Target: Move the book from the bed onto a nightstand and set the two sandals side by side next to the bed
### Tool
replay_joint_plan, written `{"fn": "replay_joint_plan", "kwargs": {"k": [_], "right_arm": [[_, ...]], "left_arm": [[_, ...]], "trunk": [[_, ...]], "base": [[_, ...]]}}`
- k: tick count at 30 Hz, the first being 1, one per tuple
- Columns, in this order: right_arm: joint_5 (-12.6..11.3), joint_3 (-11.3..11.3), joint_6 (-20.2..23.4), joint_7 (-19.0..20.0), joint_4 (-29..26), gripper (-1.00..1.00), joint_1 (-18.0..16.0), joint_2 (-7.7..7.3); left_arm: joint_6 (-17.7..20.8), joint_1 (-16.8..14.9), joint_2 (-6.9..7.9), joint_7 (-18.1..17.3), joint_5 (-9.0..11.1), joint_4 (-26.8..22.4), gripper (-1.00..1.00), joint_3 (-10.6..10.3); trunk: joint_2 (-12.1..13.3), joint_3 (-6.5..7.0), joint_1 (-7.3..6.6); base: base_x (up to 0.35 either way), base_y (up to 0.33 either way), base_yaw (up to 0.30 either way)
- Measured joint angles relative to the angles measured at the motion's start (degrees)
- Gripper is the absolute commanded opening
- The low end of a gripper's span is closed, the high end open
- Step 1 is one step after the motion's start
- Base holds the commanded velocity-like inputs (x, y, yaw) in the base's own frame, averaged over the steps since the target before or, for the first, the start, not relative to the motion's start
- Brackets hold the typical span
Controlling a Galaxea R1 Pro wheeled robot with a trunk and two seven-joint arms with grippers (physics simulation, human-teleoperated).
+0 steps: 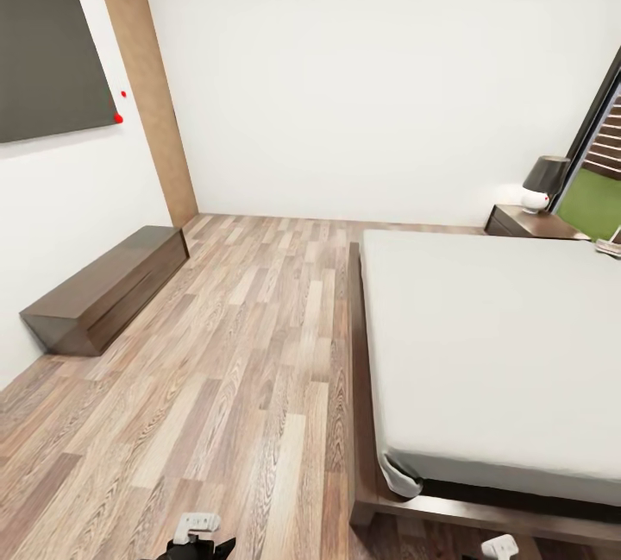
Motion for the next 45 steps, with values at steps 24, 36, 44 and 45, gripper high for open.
{"fn": "replay_joint_plan", "kwargs": {"k": [24,36,44,45], "right_arm": [[0.0,0.1,-0.06,-0.36,-0.02,1.0,0.0,0.1],[0.0,0.04,-0.03,-0.33,0.0,1.0,0.0,0.16],[0.02,0.05,-0.06,-0.35,0.01,1.0,0.0,0.15],[0.01,0.04,-0.04,-0.36,0.01,1.0,0.0,0.15]], "left_arm": [[0.08,0.0,-0.02,-0.06,0.15,0.0,1.0,0.06],[0.08,0.0,-0.02,-0.02,0.26,0.01,1.0,0.08],[0.07,0.0,-0.02,-0.03,0.26,0.02,1.0,0.09],[0.07,0.0,-0.01,-0.03,0.26,0.02,1.0,0.09]], "trunk": [[1.62,0.73,-0.89],[1.62,0.73,-0.89],[1.62,0.73,-0.89],[1.62,0.73,-0.89]], "base": [[0.0,0.0,0.0],[0.0,0.015,0.0],[0.0,0.225,0.0],[0.0,0.273,0.0]]}}
